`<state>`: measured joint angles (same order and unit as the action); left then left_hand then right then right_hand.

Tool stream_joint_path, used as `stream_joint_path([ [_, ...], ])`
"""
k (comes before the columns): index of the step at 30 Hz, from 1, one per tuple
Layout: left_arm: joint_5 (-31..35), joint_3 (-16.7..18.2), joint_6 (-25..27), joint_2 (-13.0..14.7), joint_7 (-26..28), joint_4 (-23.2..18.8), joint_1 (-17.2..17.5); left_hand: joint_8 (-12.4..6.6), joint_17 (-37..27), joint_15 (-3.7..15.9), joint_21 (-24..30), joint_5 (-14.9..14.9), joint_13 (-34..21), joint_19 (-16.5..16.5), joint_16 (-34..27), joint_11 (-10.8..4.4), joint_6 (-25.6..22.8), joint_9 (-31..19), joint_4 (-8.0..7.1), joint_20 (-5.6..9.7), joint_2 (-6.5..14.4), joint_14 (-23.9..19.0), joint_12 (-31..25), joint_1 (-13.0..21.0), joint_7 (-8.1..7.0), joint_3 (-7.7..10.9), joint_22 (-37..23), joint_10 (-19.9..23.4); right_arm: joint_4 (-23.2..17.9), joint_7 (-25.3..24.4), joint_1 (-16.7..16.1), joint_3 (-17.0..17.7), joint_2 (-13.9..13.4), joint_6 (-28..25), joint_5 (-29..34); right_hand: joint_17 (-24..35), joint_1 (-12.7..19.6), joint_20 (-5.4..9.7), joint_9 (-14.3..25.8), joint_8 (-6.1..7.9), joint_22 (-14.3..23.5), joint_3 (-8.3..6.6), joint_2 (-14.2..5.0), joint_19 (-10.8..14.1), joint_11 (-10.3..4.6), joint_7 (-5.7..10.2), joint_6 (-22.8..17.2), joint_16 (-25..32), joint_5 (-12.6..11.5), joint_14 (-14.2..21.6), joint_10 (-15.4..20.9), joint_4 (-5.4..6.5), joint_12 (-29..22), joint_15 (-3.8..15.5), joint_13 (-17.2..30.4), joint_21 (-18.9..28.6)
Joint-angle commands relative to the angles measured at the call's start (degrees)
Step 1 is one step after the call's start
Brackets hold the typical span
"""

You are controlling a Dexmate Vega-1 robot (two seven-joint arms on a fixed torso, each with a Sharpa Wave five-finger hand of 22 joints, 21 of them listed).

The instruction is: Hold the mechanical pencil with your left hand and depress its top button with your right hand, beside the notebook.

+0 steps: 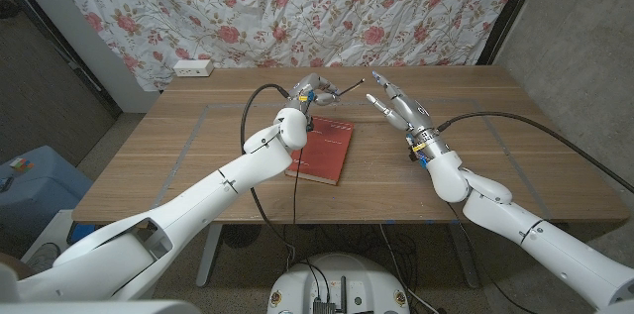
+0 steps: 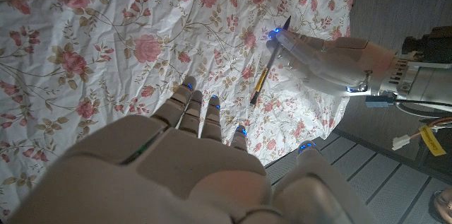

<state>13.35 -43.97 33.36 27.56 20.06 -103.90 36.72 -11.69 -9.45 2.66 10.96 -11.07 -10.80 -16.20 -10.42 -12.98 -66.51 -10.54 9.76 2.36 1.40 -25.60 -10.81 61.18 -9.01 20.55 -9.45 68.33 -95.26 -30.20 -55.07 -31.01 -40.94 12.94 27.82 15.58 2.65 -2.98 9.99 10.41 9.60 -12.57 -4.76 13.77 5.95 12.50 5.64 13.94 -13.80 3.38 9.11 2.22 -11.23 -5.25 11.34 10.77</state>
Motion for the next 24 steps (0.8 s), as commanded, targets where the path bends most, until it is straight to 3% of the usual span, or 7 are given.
stream_joint_path([
  [1,-0.4,-0.3,-0.4,0.0,0.0,0.3,-0.2,-0.22,-0.1,9.42,0.2,-0.2,-0.2,-0.5,0.1,0.07,-0.3,-0.1,-0.03,2.94,0.6,-0.4,-0.4,0.2,0.14,-0.21,-0.3,0.6,-0.6,0.3,0.8,-1.1,0.0,-0.9,1.1,0.1,-0.5,-0.16,0.3,0.61,0.2,-0.3,-0.19,0.0,0.41,0.12,-0.4,-0.1,-0.6,0.0,0.0,0.34,-0.1,-0.42,0.1,0.0],
  [24,-0.1,-0.5,-0.2,0.1,0.6,0.3,0.1,-0.2,-0.1,9.44,0.2,-0.2,-0.2,-0.5,0.2,0.07,-0.4,-0.2,-0.04,2.87,0.6,-0.4,-0.4,0.2,0.16,-0.46,-0.3,0.7,0.8,1.4,2.4,-2.4,0.8,-0.2,0.5,0.4,-0.8,-0.43,0.3,0.99,0.1,-0.19,-0.29,-0.1,0.45,0.1,-1.9,-0.3,-0.9,-0.3,-0.3,0.66,-0.1,-0.6,0.1,0.0],
])
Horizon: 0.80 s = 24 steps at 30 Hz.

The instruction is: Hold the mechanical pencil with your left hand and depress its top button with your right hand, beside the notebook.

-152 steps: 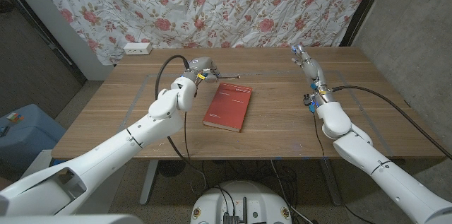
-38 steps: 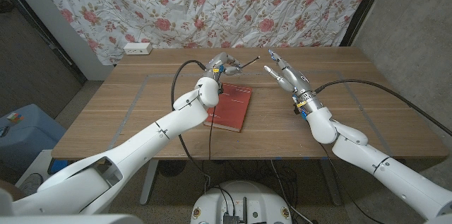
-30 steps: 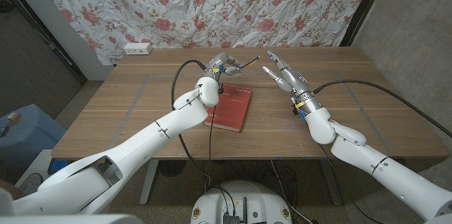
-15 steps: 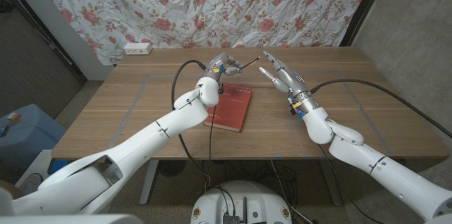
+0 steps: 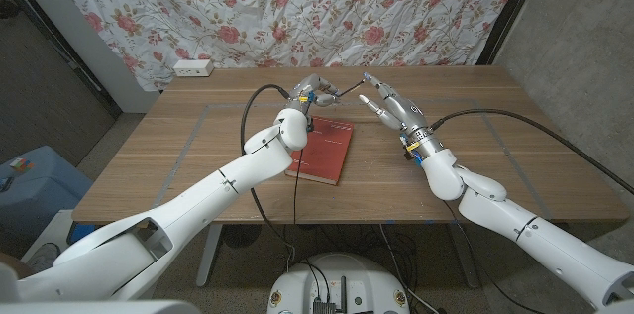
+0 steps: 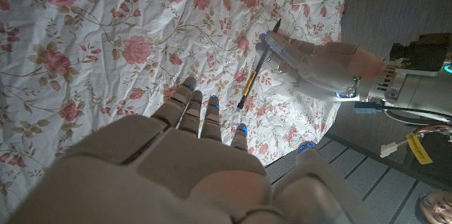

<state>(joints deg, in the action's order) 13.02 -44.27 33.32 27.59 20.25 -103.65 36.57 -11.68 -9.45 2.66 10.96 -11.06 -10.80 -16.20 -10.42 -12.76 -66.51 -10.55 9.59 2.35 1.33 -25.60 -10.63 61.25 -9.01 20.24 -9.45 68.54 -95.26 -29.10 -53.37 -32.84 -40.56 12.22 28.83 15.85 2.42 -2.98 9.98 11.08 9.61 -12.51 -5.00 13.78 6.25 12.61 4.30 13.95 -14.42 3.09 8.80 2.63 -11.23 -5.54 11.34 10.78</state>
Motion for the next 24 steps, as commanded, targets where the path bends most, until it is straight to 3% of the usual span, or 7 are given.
stream_joint_path([
  [1,0.2,-0.2,0.0,0.0,0.5,0.1,0.2,-0.22,-0.1,9.44,0.2,-0.2,-0.2,-0.5,0.2,-0.15,-0.4,-0.1,0.13,2.88,0.7,-0.4,-0.5,0.1,0.2,-0.16,-0.3,0.5,0.8,0.4,0.8,-0.6,0.3,0.6,-0.5,0.1,-0.6,-0.41,0.3,0.33,0.1,-0.25,-0.05,-0.1,0.15,-0.01,-0.6,-0.3,-0.3,0.0,0.0,0.26,-0.1,-0.31,0.1,0.0],
  [24,0.7,-0.4,-0.5,0.1,0.6,0.0,0.3,-0.19,-0.1,9.47,0.1,-0.3,-0.2,-0.4,0.2,-0.16,-0.5,-0.2,0.13,2.94,0.8,-0.4,-0.5,0.3,0.17,-0.39,-0.3,0.6,1.7,0.6,1.1,-0.8,0.3,1.3,-1.0,0.3,-0.6,-0.47,0.3,0.38,0.1,-0.18,0.04,-0.2,-0.22,0.01,-1.6,-0.5,-0.5,-0.3,-0.4,0.42,-0.1,-0.06,0.0,0.1],
])
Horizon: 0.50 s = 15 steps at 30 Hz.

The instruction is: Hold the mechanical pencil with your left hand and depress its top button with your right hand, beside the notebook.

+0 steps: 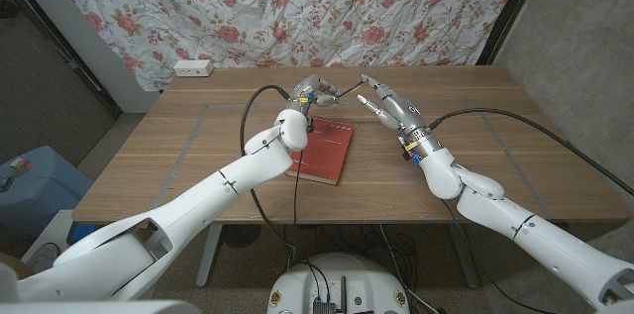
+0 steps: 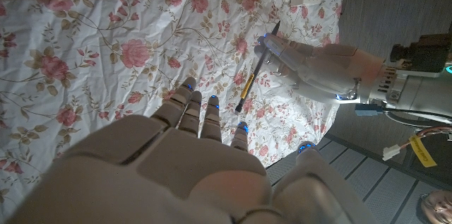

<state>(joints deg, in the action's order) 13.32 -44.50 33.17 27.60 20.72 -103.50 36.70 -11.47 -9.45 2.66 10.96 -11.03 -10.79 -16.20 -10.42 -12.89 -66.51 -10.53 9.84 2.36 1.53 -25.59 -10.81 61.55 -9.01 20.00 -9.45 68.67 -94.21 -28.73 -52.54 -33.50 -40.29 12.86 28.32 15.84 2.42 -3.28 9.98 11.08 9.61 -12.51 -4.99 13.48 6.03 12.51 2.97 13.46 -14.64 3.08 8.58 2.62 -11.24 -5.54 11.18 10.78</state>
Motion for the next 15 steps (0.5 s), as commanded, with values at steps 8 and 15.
stream_joint_path([
  [8,0.5,-0.1,0.2,0.1,0.2,-0.6,0.6,-0.36,-0.1,9.45,0.1,-0.3,-0.2,-0.4,0.2,-0.03,-0.4,-0.2,-0.12,2.96,0.6,-0.4,-0.3,0.0,0.17,-0.23,-0.3,0.4,1.0,0.2,0.3,0.1,0.2,1.1,-1.2,0.3,-0.6,-0.18,0.3,0.37,0.1,-0.18,0.04,0.1,0.02,0.11,-0.5,0.0,-0.3,-0.2,-0.3,0.46,-0.1,-0.13,0.1,0.1],
  [15,0.5,-0.1,-0.2,0.2,0.3,-0.5,0.6,-0.37,-0.1,9.46,0.1,-0.3,-0.2,-0.4,0.2,-0.02,-0.5,-0.2,-0.13,2.99,0.6,-0.4,-0.3,0.0,0.13,-0.3,-0.3,0.5,1.3,0.1,0.2,0.1,0.1,1.3,-1.3,0.3,-0.6,-0.16,0.3,0.34,0.1,-0.17,0.03,0.1,-0.1,0.11,-0.6,0.0,-0.4,-0.2,-0.4,0.52,-0.1,-0.05,0.1,0.1],
])
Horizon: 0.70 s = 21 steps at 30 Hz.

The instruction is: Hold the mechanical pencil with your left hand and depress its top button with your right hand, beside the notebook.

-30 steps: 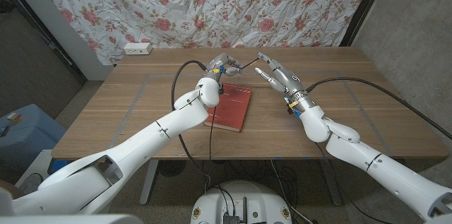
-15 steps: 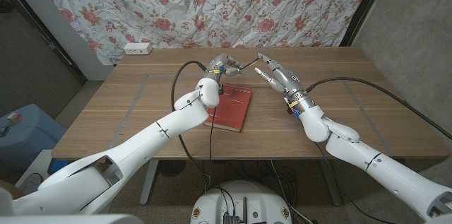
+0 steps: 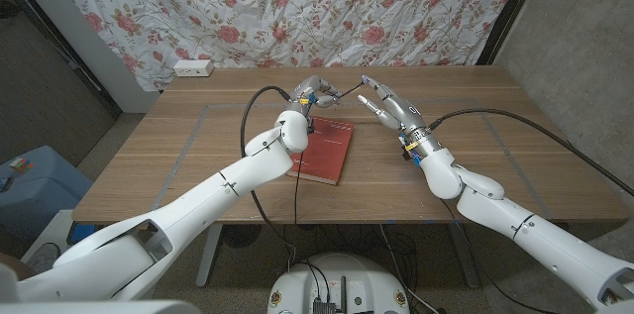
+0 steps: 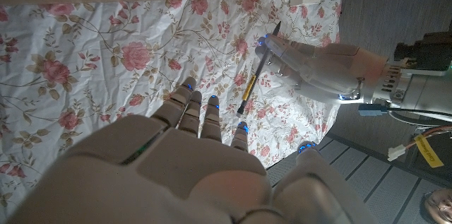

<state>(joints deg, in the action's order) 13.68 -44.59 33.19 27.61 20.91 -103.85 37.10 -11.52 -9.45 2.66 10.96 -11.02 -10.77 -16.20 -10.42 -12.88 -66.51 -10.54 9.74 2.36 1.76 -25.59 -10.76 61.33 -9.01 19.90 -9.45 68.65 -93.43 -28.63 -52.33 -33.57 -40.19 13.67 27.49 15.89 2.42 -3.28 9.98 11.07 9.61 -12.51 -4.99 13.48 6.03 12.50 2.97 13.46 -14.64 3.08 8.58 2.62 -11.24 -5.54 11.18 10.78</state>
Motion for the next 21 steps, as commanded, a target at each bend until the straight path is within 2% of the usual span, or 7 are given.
stream_joint_path([
  [1,0.1,0.1,0.1,0.0,0.2,-0.2,0.3,-0.31,-0.1,9.46,0.1,-0.3,-0.2,-0.4,0.2,-0.03,-0.5,-0.2,-0.03,2.99,0.4,-0.4,-0.4,0.2,0.16,-0.21,-0.3,0.5,0.5,0.0,-0.1,0.2,0.0,0.4,-0.5,0.3,-0.6,-0.19,0.3,0.34,0.1,-0.17,0.03,0.1,-0.08,0.12,-0.7,0.0,-0.4,-0.2,-0.4,0.53,-0.1,-0.03,0.1,0.1],
  [21,0.2,0.3,0.0,0.2,0.2,-0.5,0.6,-0.3,-0.1,9.48,0.1,-0.3,-0.2,-0.4,0.2,-0.04,-0.5,-0.2,-0.02,3.05,0.4,-0.5,-0.4,0.3,0.24,-0.37,-0.3,0.5,1.5,-0.5,-0.2,0.1,0.3,1.2,-1.0,0.4,-0.7,-0.1,0.3,0.21,0.1,-0.12,0.02,0.1,0.0,0.12,-1.0,-0.1,-0.6,-0.2,-0.5,0.77,-0.2,-0.07,0.1,0.1],
])
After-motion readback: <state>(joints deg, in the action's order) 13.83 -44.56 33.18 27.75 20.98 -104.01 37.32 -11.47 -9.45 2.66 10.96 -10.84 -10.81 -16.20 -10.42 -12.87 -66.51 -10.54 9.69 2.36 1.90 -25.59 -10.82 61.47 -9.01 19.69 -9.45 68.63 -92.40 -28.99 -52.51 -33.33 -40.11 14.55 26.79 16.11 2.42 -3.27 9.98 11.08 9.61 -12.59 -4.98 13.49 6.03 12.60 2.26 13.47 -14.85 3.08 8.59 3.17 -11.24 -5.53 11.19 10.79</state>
